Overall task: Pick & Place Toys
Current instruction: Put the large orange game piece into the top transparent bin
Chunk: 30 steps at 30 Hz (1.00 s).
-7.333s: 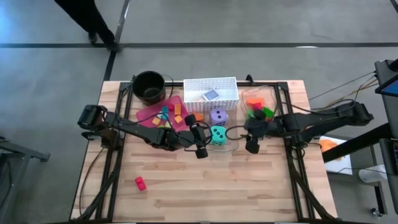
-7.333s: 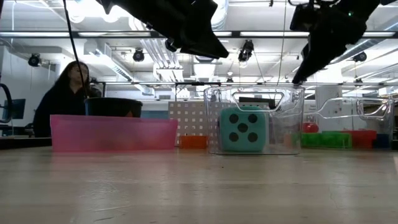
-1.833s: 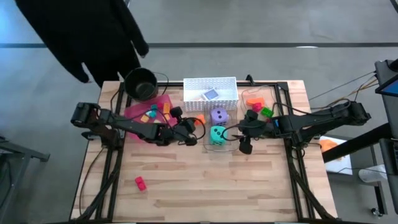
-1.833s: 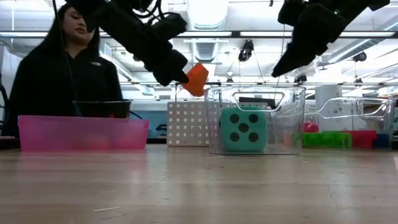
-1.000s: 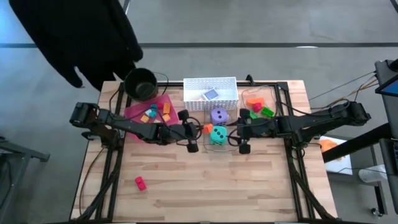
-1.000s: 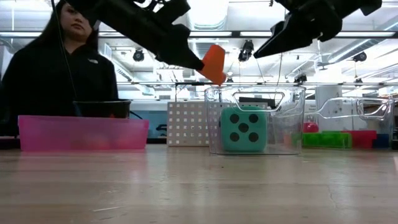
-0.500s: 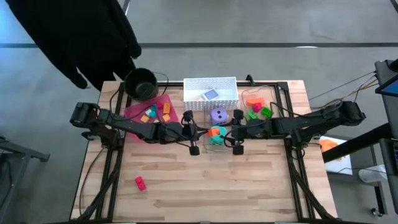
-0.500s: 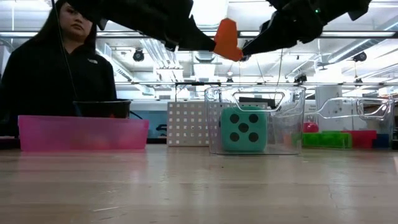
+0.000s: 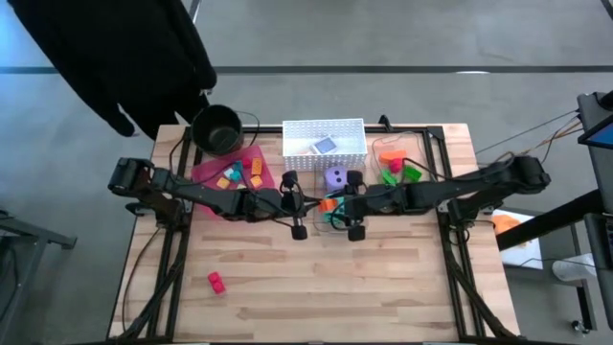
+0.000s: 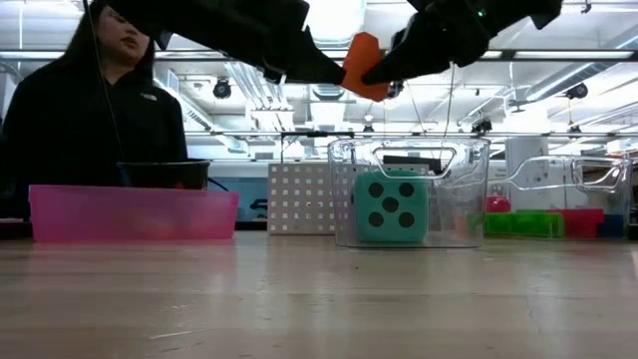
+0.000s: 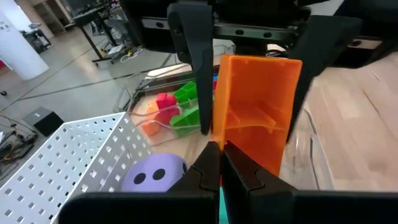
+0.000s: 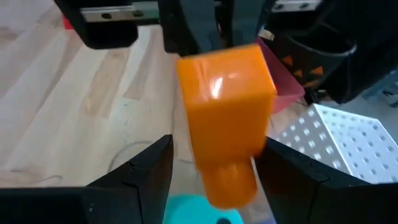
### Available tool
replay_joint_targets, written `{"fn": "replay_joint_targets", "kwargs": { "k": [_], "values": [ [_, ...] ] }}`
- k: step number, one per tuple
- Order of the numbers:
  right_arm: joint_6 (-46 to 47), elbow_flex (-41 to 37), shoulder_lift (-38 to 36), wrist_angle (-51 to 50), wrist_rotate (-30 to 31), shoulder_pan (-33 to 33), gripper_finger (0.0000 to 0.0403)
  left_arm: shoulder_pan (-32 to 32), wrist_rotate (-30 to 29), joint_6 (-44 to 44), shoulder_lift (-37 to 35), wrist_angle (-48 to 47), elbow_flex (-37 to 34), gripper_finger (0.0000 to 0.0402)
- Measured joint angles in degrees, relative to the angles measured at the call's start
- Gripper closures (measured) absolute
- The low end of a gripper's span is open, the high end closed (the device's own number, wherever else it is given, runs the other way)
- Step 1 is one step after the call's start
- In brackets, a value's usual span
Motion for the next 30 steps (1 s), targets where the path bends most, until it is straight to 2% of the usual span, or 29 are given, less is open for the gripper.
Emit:
{"fn": "replay_joint_targets", "kwargs": {
  "k": [10,13,24,27,30],
  "values": [
    [-0.7,5.3,5.1,-2.9,-1.0,0.0,0.0183,0.0,0.1,0.0,0.0,-1.2,0.0,0.0401],
    [-0.8,6.1,5.3,-5.4,-1.0,0.0,0.0183,0.0,-0.2,0.0,0.0,-1.7,0.0,0.0401],
    [-0.7,6.1,5.3,-5.2,-1.0,0.0,0.0184,0.0,-0.9,0.0,0.0,-1.5,0.0,0.0401],
    [-0.7,6.1,5.3,-5.2,-1.0,0.0,0.0197,0.0,-0.9,0.0,0.0,-1.5,0.0,0.0401],
    [-0.7,6.1,5.3,-5.1,-1.0,0.0,0.023,0.0,-0.9,0.0,0.0,-1.5,0.0,0.0401]
  ]
}}
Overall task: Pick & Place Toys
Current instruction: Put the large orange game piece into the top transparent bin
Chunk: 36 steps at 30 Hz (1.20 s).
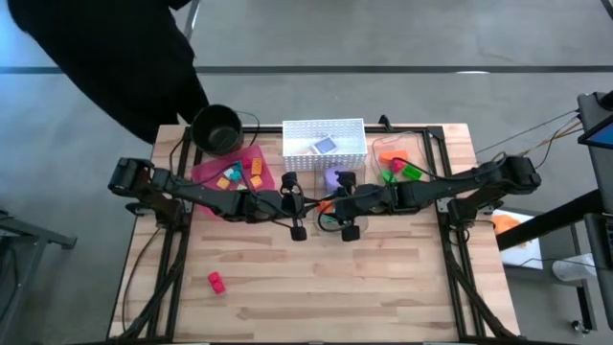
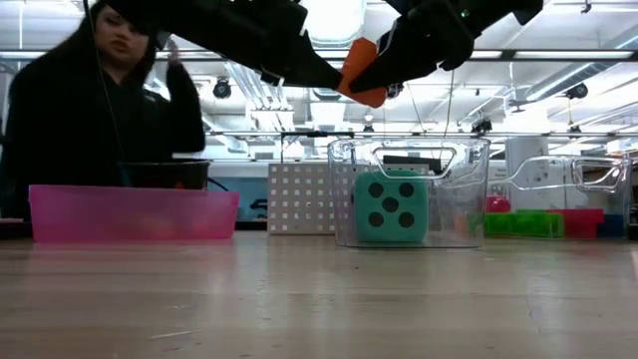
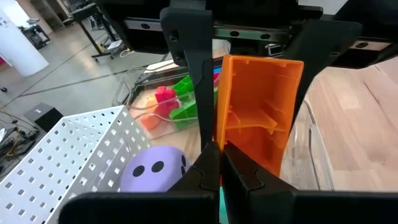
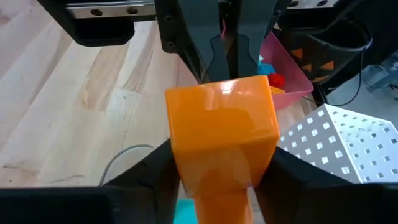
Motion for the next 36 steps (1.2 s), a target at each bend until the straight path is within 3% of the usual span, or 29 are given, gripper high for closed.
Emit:
{"fn": "replay_joint_targets", "kwargs": {
  "k": [5,14,28,36],
  "values": [
    [0.0,0.0,0.0,0.0,0.0,0.0,0.0267,0.0,0.2,0.0,0.0,0.0,0.0,0.0401],
    [0.1,-0.1,0.0,-0.1,-1.1,0.0,0.021,0.0,0.0,-0.1,0.0,0.1,0.0,0.0401],
    [0.2,-0.1,0.0,0.0,-1.2,-0.1,0.0264,0.0,0.0,-0.1,0.0,0.1,0.0,0.0401],
    [0.2,-0.1,0.0,0.0,-1.3,-0.2,0.0246,0.0,0.0,-0.2,0.0,0.2,0.0,0.0399]
  ]
}}
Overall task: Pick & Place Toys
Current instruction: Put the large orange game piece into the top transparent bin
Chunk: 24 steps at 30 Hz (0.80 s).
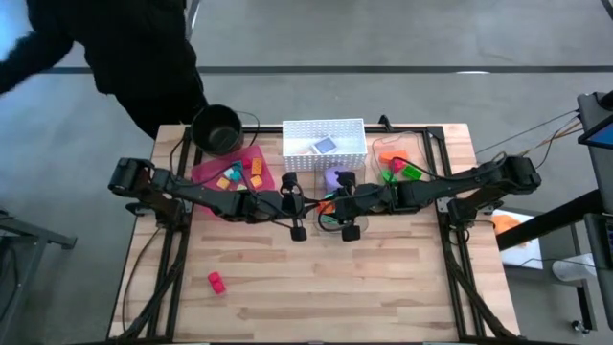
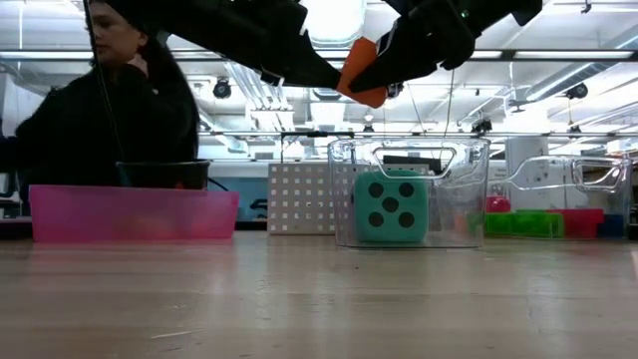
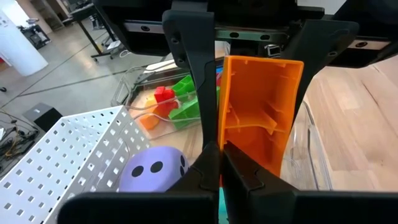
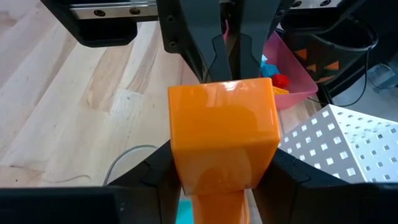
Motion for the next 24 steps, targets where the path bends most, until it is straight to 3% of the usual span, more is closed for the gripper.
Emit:
{"fn": "replay_joint_targets", "kwargs": {
  "k": [8,24],
  "values": [
    [0.0,0.0,0.0,0.0,0.0,0.0,0.0243,0.0,0.0,0.0,0.0,0.1,0.0,0.0366],
    [0.0,0.0,0.0,-0.3,0.1,0.0,0.0241,0.0,0.0,-0.2,0.0,0.1,0.0,0.0361]
  ]
}}
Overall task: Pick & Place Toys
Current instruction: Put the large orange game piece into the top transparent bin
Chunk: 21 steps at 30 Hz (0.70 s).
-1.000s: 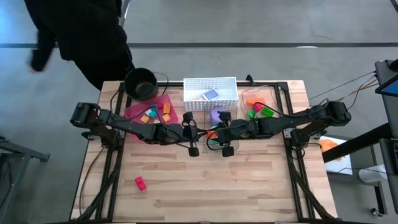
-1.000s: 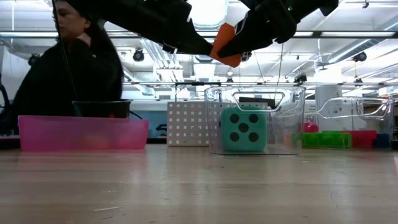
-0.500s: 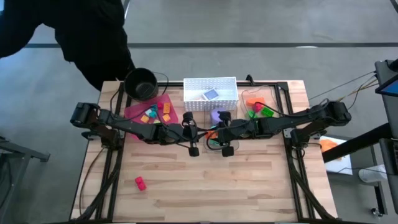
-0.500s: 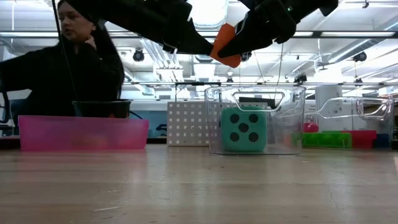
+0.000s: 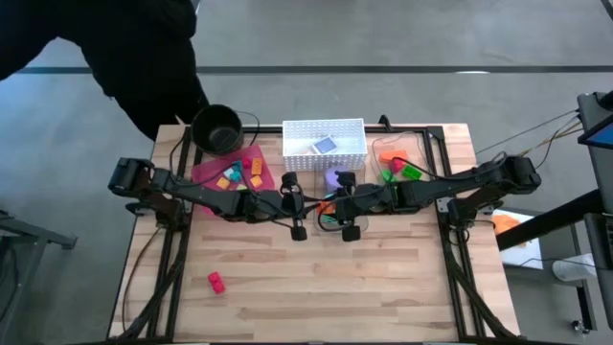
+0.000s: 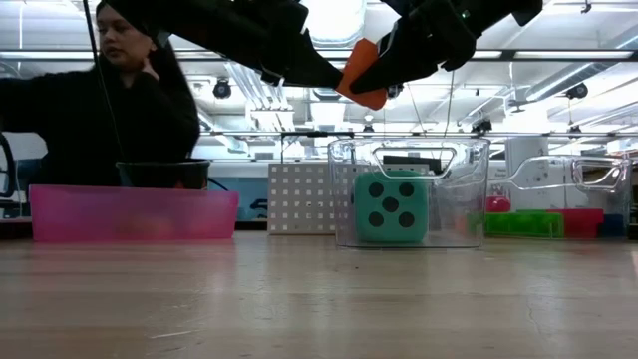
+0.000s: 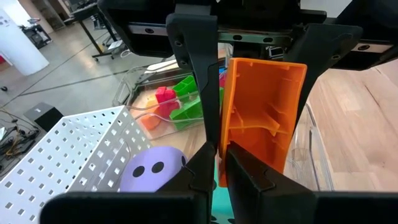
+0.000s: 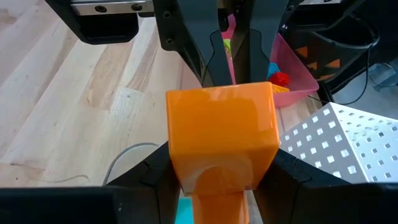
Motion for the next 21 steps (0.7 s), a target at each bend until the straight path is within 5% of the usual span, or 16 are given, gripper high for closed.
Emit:
{"fn": "replay_joint_targets", "kwargs": {
  "k": [6,21],
  "values": [
    [0.0,0.0,0.0,-0.6,0.0,0.0,0.0241,0.0,0.0,-0.3,0.0,-0.3,0.0,0.0346],
    [0.5,0.0,-0.6,-5.0,0.9,0.0,0.0241,0.1,-0.5,-3.3,0.0,-1.9,0.0,0.0214]
  ]
}}
